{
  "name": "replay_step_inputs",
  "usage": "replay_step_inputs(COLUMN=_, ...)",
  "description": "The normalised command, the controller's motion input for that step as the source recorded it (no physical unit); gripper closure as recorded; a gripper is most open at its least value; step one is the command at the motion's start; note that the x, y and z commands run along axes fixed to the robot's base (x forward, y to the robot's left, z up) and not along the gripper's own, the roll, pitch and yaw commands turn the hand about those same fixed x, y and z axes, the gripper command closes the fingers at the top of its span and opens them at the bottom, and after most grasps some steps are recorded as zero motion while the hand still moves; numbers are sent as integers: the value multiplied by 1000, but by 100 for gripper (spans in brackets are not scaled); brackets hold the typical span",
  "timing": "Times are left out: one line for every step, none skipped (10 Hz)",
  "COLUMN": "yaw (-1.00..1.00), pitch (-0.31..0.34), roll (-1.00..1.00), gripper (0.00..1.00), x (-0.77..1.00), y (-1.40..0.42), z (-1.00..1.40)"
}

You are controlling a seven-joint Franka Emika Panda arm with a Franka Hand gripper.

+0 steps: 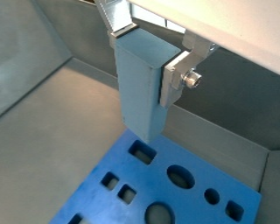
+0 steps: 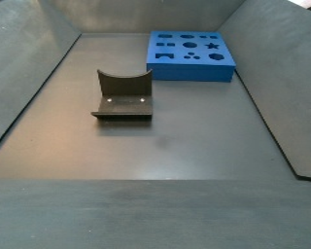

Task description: Insert the rectangle object.

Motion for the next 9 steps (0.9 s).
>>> replay_step_inputs(yaw=554, pitch=-44, roll=0, gripper=100, x=0, y=171, z=-1000)
replay_step_inputs(yaw=754, pitch=-26, roll=-26, gripper=100, x=0, y=174, z=-991)
replay_step_inputs(yaw=734, pitch=-61, roll=-16, gripper=100, x=9, y=57, z=-951)
replay_step_inputs(yaw=283, pitch=-14, roll=-43, gripper=100, x=20, y=-97, z=-1000)
replay_step_inputs(yaw=29, pitch=-77, roll=-37, gripper=100, x=117, y=-37, z=-886)
replay_step_inputs(yaw=0, pitch=-21, roll=-30, gripper=100, x=74, y=0, z=-611)
replay_step_inputs(yaw=-57, pitch=41, roll=-47, gripper=100, x=269, y=0, z=-389)
replay_step_inputs(yaw=-29, pitch=31, roll=-1, gripper=100, x=237, y=0, z=-397)
replay_step_inputs(yaw=0, pitch=1, roll=-61, gripper=100, x=131, y=0, z=-389)
